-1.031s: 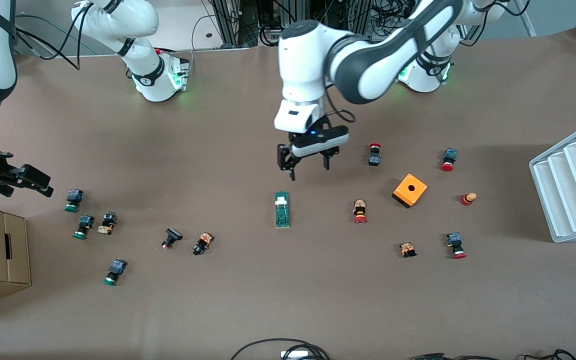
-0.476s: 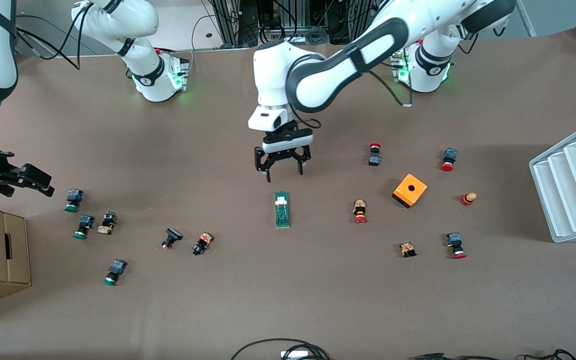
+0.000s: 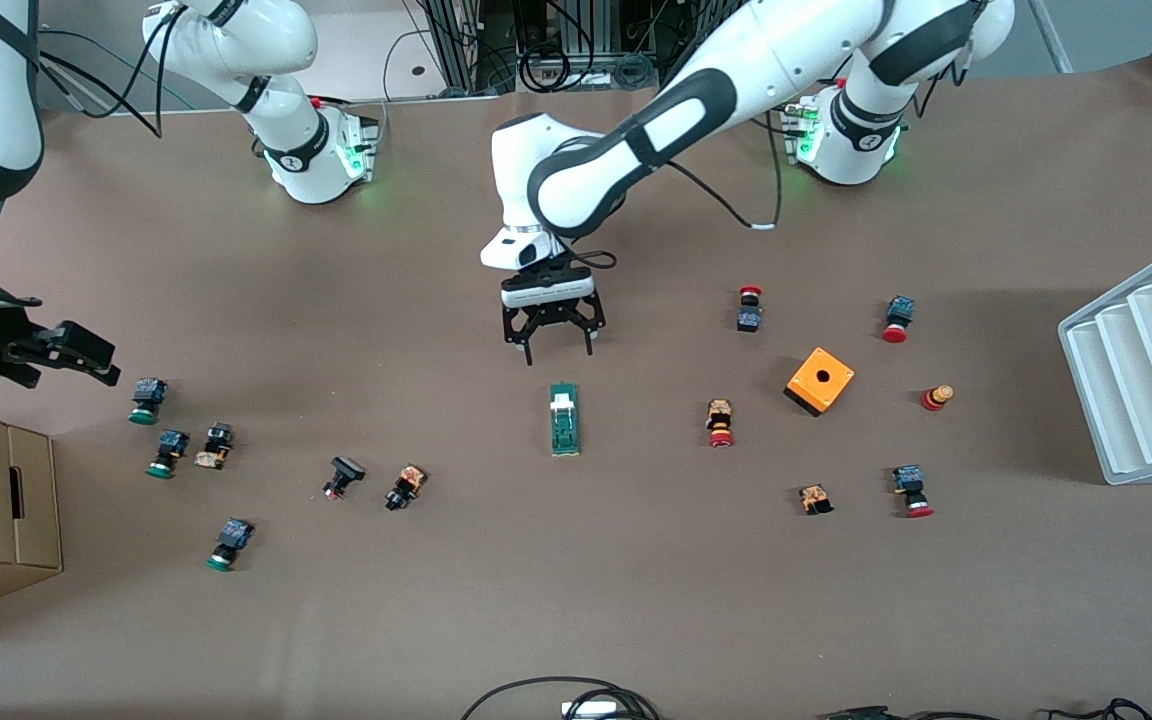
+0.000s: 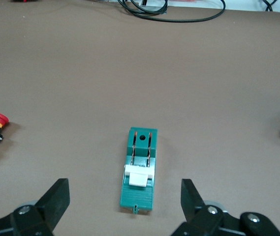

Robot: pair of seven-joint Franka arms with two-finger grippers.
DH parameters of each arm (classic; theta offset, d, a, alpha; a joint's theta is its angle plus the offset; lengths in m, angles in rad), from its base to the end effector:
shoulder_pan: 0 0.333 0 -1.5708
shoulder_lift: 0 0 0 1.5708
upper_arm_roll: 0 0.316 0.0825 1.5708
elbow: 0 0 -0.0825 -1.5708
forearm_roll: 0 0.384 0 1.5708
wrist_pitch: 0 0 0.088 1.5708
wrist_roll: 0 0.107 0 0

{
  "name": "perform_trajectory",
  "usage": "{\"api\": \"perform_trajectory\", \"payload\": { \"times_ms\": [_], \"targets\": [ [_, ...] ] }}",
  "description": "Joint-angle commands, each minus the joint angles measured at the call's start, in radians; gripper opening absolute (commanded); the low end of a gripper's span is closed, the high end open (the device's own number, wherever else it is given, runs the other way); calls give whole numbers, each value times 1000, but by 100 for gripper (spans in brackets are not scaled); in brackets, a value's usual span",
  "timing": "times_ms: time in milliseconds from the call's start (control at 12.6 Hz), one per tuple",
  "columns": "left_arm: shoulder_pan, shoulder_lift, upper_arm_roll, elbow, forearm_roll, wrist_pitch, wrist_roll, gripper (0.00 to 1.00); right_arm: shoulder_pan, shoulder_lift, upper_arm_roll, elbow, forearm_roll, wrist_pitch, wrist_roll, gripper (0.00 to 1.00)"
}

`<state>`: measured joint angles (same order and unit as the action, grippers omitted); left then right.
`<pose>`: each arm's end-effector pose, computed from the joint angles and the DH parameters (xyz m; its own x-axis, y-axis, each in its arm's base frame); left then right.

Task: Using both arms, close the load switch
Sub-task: 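Reach the right gripper toward the switch while the left gripper hovers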

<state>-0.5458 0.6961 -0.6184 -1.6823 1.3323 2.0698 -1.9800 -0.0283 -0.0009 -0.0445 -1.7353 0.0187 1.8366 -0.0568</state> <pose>0.3606 -0.5777 0.2533 0.7460 0.1015 0.6582 0.1504 -0.9885 -0.0180 0.5716 -0.0402 0.5705 0.9945 -0.0205 0.1029 -0.0193 -0.9997 -0.0127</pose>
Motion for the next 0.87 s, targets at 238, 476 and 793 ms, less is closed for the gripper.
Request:
{"api": "perform_trajectory", "payload": {
  "times_ms": [238, 476, 793],
  "targets": [
    [-207, 75, 189, 21, 189, -22, -296, 100, 15, -2, -3, 16, -8, 36, -8, 100],
    [-226, 124, 201, 21, 278, -74, -362, 100, 16, 0, -3, 16, -17, 17, -33, 100],
    [-240, 154, 207, 22, 298, -80, -355, 100, 28, 44, -3, 7, -14, 10, -117, 100]
  ]
}}
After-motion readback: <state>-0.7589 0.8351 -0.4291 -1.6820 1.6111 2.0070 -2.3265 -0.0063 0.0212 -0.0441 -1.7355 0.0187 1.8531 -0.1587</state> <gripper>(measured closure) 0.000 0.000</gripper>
